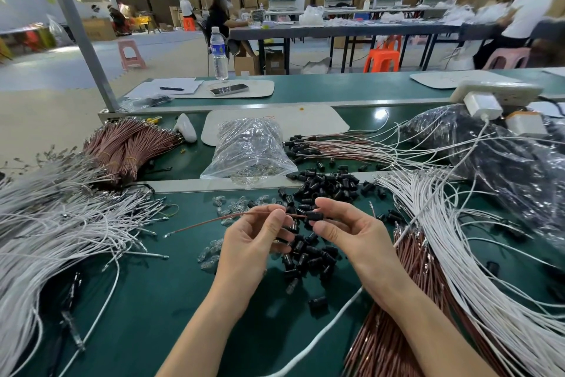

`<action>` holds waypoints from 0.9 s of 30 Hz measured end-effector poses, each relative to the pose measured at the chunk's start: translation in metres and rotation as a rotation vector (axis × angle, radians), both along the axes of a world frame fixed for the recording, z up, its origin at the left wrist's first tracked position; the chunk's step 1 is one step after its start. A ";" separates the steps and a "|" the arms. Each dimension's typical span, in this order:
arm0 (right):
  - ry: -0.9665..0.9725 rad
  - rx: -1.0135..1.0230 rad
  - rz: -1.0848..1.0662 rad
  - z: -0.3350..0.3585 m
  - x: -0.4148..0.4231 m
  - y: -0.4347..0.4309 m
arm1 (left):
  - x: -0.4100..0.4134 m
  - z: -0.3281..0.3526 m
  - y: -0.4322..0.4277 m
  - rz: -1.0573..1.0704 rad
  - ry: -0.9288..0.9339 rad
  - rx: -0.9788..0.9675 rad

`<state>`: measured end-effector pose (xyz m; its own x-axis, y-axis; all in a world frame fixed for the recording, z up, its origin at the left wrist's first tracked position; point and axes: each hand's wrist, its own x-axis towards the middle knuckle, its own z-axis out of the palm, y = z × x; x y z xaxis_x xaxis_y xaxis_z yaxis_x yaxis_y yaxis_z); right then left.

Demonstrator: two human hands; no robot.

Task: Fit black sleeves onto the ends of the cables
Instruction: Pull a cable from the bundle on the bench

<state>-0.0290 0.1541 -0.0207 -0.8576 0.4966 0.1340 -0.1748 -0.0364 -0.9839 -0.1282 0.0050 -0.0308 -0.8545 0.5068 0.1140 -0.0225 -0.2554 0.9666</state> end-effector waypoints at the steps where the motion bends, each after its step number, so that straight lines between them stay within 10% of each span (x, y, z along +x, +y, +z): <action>1: 0.011 -0.012 0.003 0.001 0.000 -0.001 | 0.000 0.000 0.000 0.002 -0.002 0.003; 27: 0.025 -0.052 -0.003 0.005 0.001 -0.012 | 0.000 0.002 0.001 -0.028 -0.067 0.069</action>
<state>-0.0275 0.1418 -0.0153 -0.8530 0.5056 0.1297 -0.1998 -0.0866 -0.9760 -0.1277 0.0057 -0.0285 -0.8471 0.5233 0.0926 -0.0947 -0.3201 0.9426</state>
